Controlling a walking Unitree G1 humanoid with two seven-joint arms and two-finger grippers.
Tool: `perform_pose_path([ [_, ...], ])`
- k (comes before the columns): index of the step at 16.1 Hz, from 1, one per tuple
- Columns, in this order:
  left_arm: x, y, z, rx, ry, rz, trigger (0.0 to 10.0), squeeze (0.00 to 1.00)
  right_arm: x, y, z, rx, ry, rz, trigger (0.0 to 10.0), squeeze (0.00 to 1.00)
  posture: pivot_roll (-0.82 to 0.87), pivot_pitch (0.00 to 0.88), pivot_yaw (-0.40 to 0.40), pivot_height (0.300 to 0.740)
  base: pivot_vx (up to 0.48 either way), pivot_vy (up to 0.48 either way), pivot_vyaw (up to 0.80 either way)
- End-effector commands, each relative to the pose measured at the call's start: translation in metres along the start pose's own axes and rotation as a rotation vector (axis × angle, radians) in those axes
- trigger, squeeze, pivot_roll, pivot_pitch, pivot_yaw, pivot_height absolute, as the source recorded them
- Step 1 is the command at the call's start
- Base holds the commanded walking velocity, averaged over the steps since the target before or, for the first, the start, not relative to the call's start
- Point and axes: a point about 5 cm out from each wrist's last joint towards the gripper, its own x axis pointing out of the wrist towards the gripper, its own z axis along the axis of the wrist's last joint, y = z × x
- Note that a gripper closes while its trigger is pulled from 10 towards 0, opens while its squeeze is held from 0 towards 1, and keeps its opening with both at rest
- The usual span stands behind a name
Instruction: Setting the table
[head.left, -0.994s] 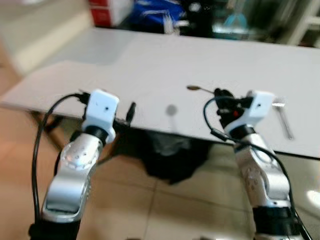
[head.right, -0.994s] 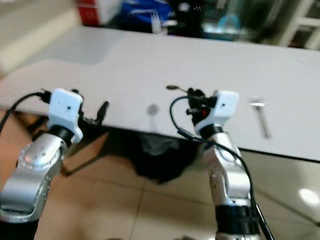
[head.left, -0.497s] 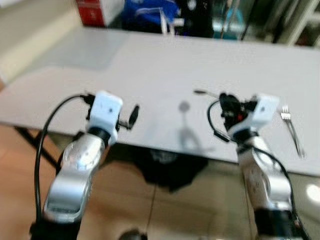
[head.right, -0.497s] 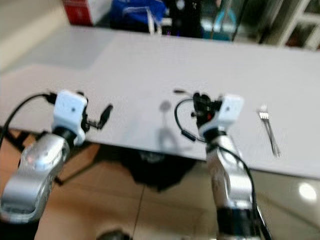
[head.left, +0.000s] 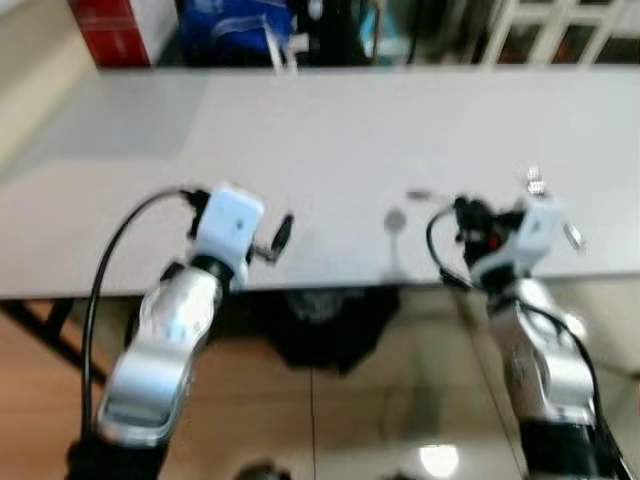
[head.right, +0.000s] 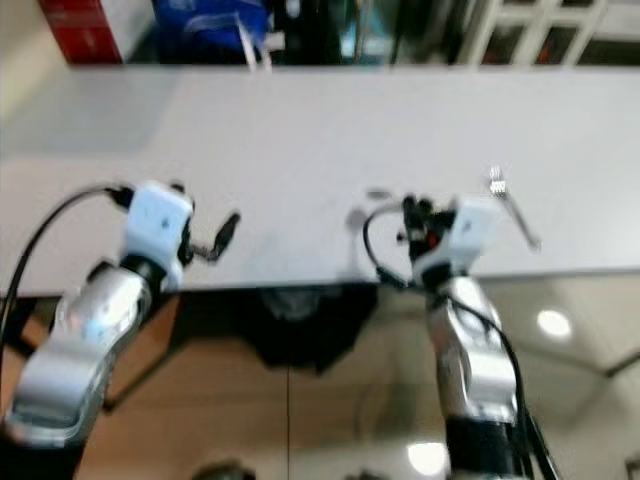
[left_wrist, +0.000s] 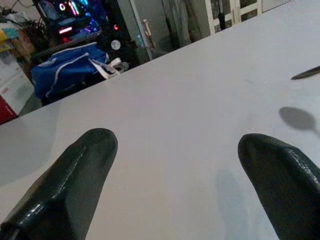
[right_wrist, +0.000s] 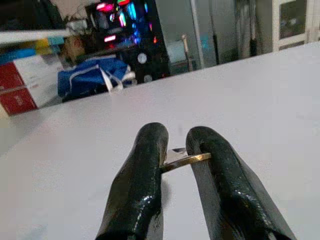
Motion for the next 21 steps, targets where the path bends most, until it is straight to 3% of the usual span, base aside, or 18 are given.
perform_pose_path([
  [1,-0.001,0.0,0.002,0.01,-0.014,0.007,10.0,0.0,0.005,0.003,0.008,-0.009,-0.04,0.014,10.0,0.0,0.05,0.055,0.019,0.74,0.0,0.0,0.0],
  [5,0.0,0.0,0.004,0.01,-0.022,0.046,10.0,0.0,0.006,0.004,0.01,-0.02,-0.048,0.031,10.0,0.0,0.05,0.054,0.018,0.74,0.0,-0.24,0.0],
  [7,0.0,0.0,0.004,0.018,-0.021,0.051,10.0,0.0,0.006,0.009,0.011,-0.093,-0.054,0.064,10.0,0.0,0.05,0.048,0.021,0.74,0.0,-0.48,0.0],
  [17,0.003,0.009,0.004,0.047,-0.02,0.086,10.0,0.0,0.008,0.003,0.011,-0.07,-0.07,0.025,10.0,0.0,0.05,0.042,0.03,0.74,0.0,-0.48,0.05],
  [21,0.004,0.011,0.001,-0.022,0.008,0.079,10.0,0.0,0.008,0.006,0.01,-0.056,-0.067,0.038,10.0,0.0,0.05,0.047,0.031,0.74,0.0,-0.24,0.0],
])
